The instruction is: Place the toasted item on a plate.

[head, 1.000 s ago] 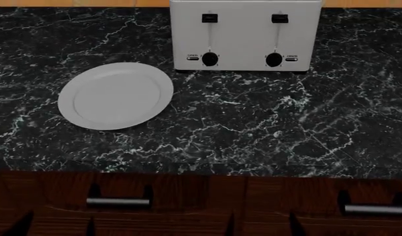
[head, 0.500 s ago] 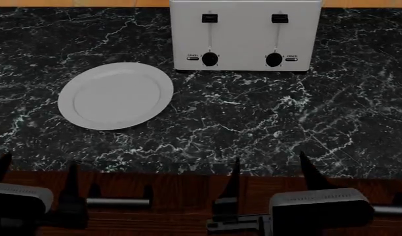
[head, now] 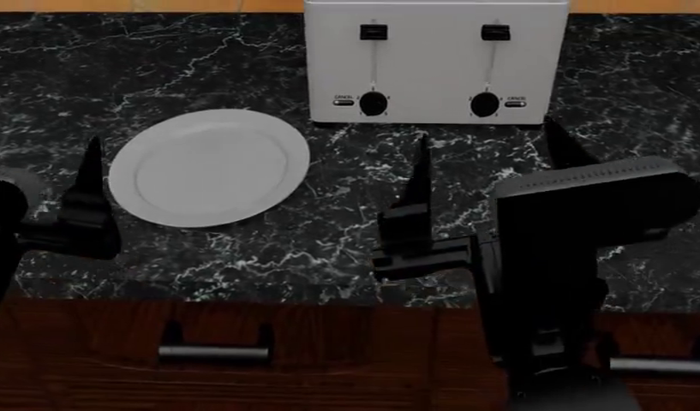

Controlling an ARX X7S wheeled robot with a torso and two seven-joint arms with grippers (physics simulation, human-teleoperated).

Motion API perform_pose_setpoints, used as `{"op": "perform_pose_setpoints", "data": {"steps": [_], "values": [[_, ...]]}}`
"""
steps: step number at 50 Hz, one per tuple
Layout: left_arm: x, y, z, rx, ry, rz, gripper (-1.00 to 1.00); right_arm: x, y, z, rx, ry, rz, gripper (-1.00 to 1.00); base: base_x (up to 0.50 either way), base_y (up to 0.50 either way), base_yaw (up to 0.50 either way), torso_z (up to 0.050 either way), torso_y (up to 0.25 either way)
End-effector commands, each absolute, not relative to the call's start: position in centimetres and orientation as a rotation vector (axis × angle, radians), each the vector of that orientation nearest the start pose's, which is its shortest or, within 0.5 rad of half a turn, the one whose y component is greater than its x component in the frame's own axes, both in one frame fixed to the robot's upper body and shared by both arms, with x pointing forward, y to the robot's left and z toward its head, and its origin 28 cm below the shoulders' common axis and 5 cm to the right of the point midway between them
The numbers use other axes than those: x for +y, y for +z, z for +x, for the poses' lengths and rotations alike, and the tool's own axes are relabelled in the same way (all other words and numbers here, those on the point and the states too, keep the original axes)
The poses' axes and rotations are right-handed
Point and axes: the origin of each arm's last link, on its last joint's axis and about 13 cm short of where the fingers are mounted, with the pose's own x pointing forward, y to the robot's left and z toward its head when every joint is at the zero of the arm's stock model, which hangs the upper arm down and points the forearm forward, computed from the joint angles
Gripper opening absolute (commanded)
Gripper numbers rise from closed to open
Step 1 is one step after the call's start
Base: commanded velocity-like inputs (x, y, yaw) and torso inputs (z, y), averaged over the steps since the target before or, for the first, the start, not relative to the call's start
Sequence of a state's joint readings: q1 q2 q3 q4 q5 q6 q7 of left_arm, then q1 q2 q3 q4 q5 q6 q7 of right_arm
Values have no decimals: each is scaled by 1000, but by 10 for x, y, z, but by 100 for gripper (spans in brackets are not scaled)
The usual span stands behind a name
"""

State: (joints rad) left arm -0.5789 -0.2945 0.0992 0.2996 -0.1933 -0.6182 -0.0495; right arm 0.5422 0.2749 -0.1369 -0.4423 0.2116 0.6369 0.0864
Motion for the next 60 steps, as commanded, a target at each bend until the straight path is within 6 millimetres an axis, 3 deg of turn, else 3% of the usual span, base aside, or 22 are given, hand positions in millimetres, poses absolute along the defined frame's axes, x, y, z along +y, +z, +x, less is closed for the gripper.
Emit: {"op": "perform_pose_setpoints", "data": {"steps": [1,23,60], "values": [[256,214,295,-268,-23,165,100,-121,219,280,-348,98,-165,100,31,254,0,0,0],[259,213,287,-273,-8,146,100,-115,226,276,-366,135,-178,100,69,153,0,0,0],[258,209,288,-266,-16,154,100,-115,225,273,-384,127,-171,100,211,78,0,0,0]]}}
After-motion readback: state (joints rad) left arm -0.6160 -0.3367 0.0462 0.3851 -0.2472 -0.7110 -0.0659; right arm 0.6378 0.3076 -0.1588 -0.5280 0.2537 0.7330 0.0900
